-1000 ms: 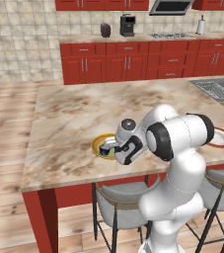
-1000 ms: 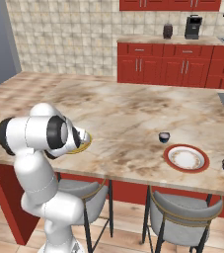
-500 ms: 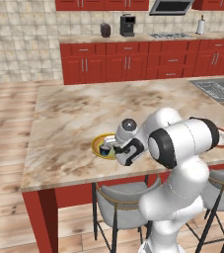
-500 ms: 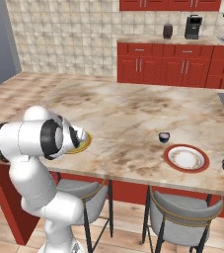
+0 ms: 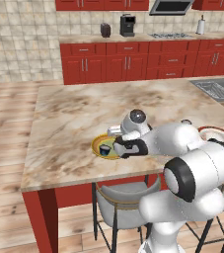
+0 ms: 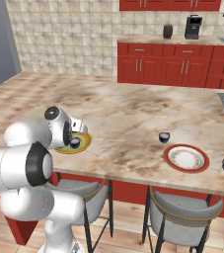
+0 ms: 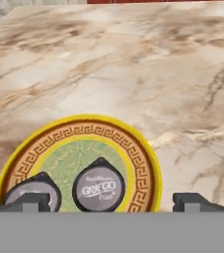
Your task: Place two yogurt containers on each plate.
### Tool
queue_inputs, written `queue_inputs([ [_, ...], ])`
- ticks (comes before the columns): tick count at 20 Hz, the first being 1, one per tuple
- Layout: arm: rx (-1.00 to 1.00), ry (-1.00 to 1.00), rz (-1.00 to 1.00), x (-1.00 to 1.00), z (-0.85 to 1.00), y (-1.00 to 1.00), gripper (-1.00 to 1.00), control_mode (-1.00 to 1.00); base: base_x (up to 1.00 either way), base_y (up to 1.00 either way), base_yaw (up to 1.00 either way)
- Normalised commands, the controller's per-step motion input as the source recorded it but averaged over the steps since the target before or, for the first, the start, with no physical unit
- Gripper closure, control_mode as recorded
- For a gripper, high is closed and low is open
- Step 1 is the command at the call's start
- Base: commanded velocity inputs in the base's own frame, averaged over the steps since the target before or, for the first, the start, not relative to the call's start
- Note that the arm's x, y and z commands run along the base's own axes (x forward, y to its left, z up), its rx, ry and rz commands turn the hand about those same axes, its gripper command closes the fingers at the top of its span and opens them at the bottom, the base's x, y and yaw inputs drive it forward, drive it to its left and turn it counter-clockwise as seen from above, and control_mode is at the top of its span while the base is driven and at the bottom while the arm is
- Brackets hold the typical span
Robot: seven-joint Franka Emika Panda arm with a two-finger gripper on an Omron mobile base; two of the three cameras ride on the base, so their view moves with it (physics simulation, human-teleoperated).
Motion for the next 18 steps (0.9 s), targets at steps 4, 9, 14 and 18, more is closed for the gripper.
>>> queue_inputs([
  [4,0.04,0.05,0.00,-0.03,0.92,-0.71,-1.00,-1.00,0.00,0.00,0.00],
  [9,0.00,0.05,0.00,-0.39,0.67,-0.67,-1.00,-1.00,0.00,0.00,0.00],
  [14,-0.01,0.07,0.00,-0.56,0.53,-0.53,-1.00,-1.00,0.00,0.00,0.00],
  [18,-0.04,0.10,-0.04,-0.67,0.02,-0.39,-1.00,-1.00,0.00,0.00,0.00],
])
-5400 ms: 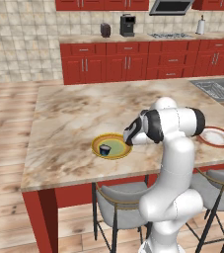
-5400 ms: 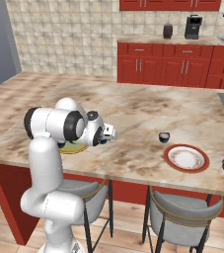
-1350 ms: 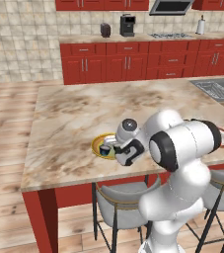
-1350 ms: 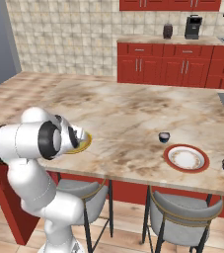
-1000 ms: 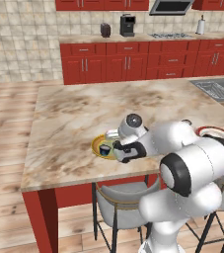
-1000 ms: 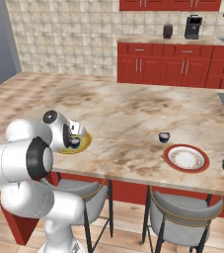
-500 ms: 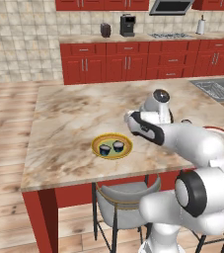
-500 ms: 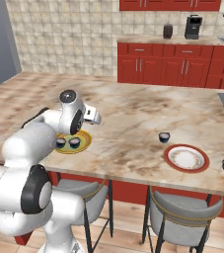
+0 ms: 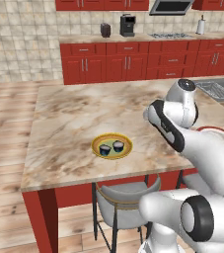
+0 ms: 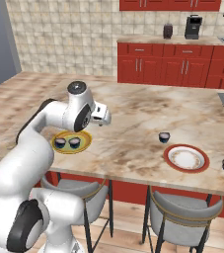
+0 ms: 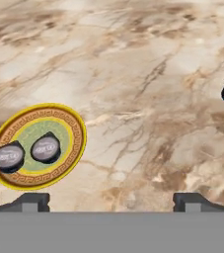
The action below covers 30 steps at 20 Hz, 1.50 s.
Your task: Place two yogurt containers on each plate.
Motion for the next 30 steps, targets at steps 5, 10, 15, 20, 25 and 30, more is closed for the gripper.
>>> queue_inputs([
  [5,-0.06,0.09,-0.10,-0.82,0.00,-0.06,-1.00,-1.00,0.00,0.00,0.00],
  [10,-0.01,0.05,-0.04,-0.42,0.00,0.00,-1.00,-1.00,0.00,0.00,0.00],
  [15,0.00,0.01,0.01,-0.27,0.00,0.11,-1.00,-1.00,0.00,0.00,0.00],
  [20,0.00,0.00,0.04,-0.04,0.00,0.38,-1.00,-1.00,0.00,0.00,0.00],
  [25,0.00,0.00,0.00,0.00,0.00,0.17,-1.00,-1.00,0.00,0.00,0.00],
  [30,0.00,0.00,0.00,0.00,0.00,-0.10,-1.00,-1.00,0.00,0.00,0.00],
])
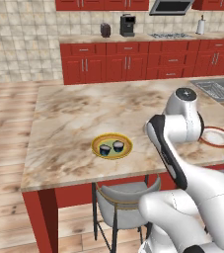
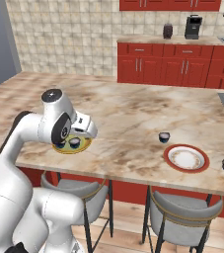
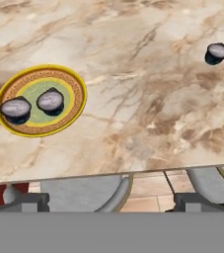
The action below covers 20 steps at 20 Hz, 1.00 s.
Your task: Place two yogurt containers on each plate.
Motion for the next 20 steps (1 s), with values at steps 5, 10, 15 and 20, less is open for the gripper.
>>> queue_inputs([
  [5,0.00,0.00,0.00,0.00,0.00,-0.04,-1.00,1.00,-0.28,-0.43,0.00],
  [10,0.00,0.00,0.00,0.00,0.00,0.00,-1.00,1.00,-0.22,-0.95,0.00],
  [15,0.00,0.00,0.00,0.00,0.00,0.00,-1.00,1.00,-0.01,-0.96,0.00],
  [20,0.00,0.00,0.00,0.00,0.00,0.00,-1.00,1.00,0.00,-0.73,0.00],
])
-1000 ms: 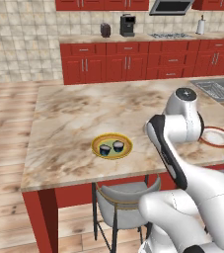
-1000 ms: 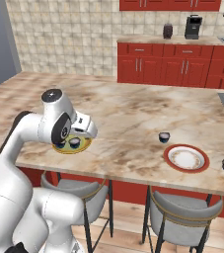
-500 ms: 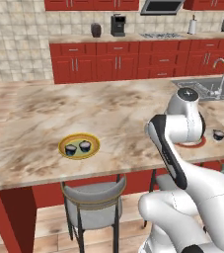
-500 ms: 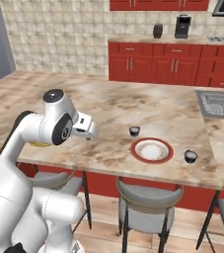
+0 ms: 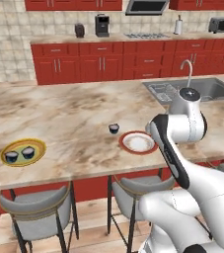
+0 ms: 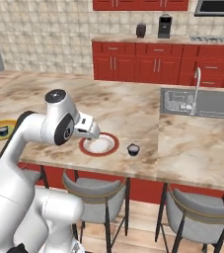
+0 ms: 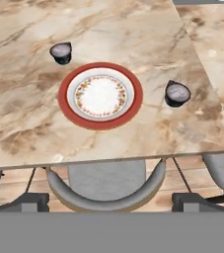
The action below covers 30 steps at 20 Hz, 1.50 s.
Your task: Place two yogurt containers on each plate.
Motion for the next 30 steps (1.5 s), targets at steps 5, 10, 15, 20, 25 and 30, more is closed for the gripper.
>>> queue_inputs([
  [5,0.00,0.00,0.00,0.00,0.00,0.00,-1.00,1.00,0.19,0.01,0.00],
  [10,0.00,0.00,0.00,0.00,0.00,0.00,-1.00,1.00,0.36,0.17,0.00],
  [15,0.00,0.00,0.00,0.00,0.00,0.00,-1.00,1.00,0.30,0.30,0.00],
  [20,0.00,0.00,0.00,0.00,0.00,0.00,-1.00,1.00,0.39,0.35,-0.04],
  [25,0.00,0.00,0.00,0.00,0.00,0.00,-1.00,1.00,0.45,-0.05,0.00],
  [30,0.00,0.00,0.00,0.00,0.00,0.00,-1.00,1.00,0.50,-0.21,0.00],
])
